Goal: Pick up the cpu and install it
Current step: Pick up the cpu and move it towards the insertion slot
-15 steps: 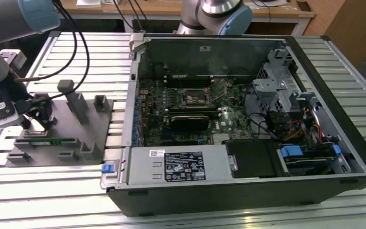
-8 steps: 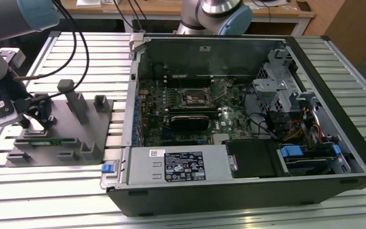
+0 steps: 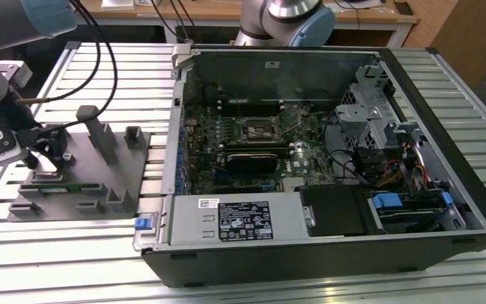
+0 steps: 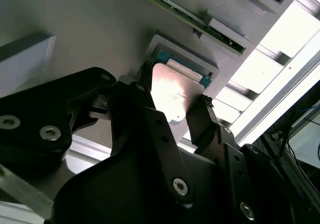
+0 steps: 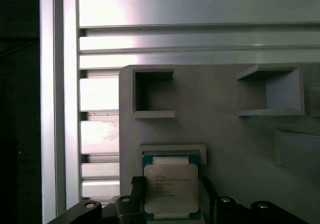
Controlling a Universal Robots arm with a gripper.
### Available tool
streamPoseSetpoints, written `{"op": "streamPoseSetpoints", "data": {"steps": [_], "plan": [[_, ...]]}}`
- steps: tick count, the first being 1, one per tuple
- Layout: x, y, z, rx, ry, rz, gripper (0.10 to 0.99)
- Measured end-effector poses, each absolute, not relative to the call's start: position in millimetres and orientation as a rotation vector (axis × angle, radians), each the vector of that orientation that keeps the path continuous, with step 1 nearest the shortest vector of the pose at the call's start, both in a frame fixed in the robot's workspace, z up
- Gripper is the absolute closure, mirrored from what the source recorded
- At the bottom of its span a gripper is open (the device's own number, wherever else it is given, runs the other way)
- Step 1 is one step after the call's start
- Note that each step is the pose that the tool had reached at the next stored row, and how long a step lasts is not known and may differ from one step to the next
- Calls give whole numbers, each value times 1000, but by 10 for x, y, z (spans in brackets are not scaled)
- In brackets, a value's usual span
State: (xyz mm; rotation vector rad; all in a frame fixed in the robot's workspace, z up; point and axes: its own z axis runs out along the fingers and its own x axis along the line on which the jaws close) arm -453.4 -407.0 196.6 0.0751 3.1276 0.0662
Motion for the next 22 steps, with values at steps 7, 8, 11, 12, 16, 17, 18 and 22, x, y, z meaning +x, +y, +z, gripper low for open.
{"op": "streamPoseSetpoints", "data": {"steps": [7,8,11,12,16,17,18,22], "plan": [[-4537,-4070,2079,75,3126,66,561],[-4538,-4070,2087,75,3125,66,561],[-4538,-4070,2106,75,3125,66,561],[-4538,-4070,2112,75,3125,66,561],[-4538,-4070,2139,75,3125,66,561],[-4538,-4070,2147,75,3125,66,561],[-4538,-4070,2157,75,3125,66,561],[-4538,-4070,2191,75,3125,66,561]]}}
